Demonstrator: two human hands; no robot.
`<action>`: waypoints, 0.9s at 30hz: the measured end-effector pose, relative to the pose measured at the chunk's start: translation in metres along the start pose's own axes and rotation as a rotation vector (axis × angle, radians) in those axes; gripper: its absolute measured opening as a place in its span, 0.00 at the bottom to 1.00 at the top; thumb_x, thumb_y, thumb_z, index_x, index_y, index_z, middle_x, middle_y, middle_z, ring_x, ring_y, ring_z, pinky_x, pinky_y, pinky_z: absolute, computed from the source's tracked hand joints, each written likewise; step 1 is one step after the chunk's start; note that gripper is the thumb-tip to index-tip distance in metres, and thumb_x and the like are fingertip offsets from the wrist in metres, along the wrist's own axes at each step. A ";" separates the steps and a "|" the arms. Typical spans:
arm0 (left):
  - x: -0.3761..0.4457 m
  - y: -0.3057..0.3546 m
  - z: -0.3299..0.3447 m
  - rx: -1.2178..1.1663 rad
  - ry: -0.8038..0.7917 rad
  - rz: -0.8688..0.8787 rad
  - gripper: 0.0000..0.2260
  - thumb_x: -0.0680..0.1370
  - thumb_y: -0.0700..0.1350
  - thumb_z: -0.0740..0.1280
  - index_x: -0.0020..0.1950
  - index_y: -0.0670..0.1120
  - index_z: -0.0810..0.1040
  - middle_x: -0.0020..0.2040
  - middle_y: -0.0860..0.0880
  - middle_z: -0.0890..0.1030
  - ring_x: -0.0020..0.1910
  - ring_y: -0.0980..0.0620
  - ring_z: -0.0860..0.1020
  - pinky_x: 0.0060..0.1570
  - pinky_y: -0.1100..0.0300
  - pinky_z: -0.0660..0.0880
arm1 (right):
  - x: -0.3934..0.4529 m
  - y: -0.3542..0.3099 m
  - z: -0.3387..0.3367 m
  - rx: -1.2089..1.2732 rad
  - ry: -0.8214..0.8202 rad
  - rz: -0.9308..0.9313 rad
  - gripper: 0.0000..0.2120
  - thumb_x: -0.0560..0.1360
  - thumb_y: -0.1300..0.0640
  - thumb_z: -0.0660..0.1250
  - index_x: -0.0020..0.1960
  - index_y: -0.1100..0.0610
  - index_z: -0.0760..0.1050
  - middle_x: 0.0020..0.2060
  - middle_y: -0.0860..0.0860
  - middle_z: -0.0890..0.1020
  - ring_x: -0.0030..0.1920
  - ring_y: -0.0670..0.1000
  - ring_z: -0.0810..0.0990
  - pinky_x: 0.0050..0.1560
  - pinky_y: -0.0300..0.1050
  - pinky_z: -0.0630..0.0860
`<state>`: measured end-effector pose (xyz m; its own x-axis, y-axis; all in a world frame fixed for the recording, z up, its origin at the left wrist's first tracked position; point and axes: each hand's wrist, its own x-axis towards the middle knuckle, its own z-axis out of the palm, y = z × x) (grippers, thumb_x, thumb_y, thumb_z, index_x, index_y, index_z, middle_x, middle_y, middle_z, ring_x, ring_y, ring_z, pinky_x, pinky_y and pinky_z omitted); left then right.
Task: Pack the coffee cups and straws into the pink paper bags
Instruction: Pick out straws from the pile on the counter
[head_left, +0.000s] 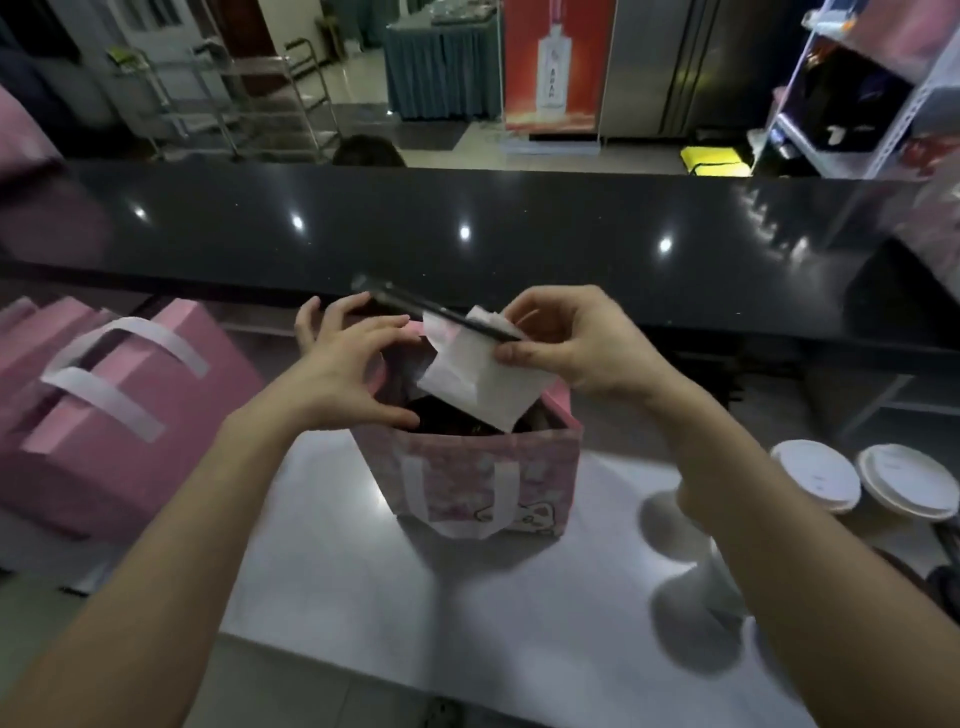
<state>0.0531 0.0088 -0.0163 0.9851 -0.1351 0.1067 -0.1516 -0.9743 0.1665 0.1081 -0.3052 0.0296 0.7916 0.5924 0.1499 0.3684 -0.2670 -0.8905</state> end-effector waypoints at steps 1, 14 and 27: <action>0.003 -0.009 0.002 -0.033 -0.033 0.016 0.52 0.57 0.80 0.75 0.79 0.66 0.70 0.82 0.65 0.66 0.87 0.54 0.44 0.82 0.38 0.33 | 0.007 0.002 0.009 -0.143 -0.051 0.054 0.09 0.76 0.56 0.81 0.52 0.46 0.84 0.47 0.46 0.88 0.51 0.48 0.87 0.55 0.50 0.84; 0.012 -0.047 0.025 -0.373 -0.214 0.292 0.64 0.58 0.77 0.79 0.85 0.71 0.45 0.87 0.66 0.45 0.87 0.60 0.40 0.85 0.41 0.44 | 0.070 0.027 0.096 -1.276 -0.157 0.104 0.09 0.80 0.64 0.64 0.58 0.58 0.79 0.52 0.58 0.86 0.53 0.61 0.85 0.47 0.56 0.78; 0.007 -0.040 0.025 -0.572 0.014 0.141 0.43 0.73 0.62 0.81 0.83 0.59 0.66 0.84 0.58 0.66 0.82 0.54 0.66 0.81 0.47 0.67 | -0.013 0.027 0.054 -0.440 0.530 -0.006 0.04 0.79 0.51 0.75 0.52 0.48 0.88 0.43 0.40 0.87 0.44 0.42 0.87 0.49 0.47 0.84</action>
<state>0.0683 0.0428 -0.0464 0.9516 -0.2500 0.1789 -0.3049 -0.6943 0.6519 0.0813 -0.2791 -0.0202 0.8792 0.1728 0.4439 0.4484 -0.6148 -0.6488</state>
